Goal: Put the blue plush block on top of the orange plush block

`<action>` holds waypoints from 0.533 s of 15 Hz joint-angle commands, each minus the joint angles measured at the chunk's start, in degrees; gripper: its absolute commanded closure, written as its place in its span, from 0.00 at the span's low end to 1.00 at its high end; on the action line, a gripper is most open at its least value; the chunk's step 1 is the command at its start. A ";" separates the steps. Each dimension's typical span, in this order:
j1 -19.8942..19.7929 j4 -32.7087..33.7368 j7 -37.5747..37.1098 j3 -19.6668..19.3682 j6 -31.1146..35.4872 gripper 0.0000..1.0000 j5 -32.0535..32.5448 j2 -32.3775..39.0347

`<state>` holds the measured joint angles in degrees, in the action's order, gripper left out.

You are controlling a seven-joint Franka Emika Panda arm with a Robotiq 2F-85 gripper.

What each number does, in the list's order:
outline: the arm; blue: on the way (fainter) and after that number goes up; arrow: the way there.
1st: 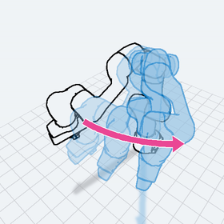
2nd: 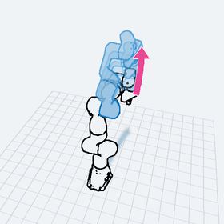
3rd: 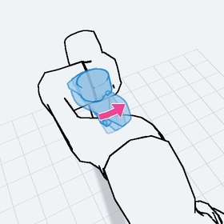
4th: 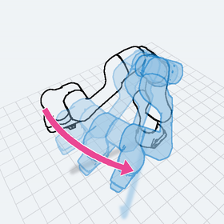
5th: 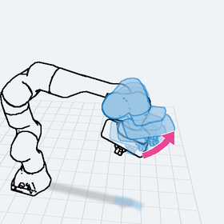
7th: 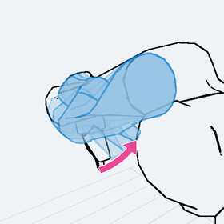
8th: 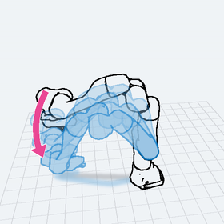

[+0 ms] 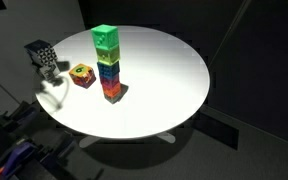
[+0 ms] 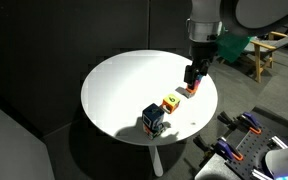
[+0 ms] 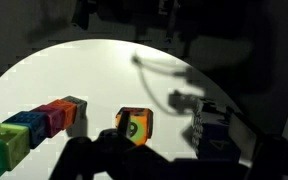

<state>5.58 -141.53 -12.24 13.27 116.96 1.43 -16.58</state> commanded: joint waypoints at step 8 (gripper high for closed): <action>1.89 1.51 5.43 -2.55 7.43 0.00 -1.04 6.96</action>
<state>6.59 -141.21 -9.09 11.78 121.85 1.31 -12.29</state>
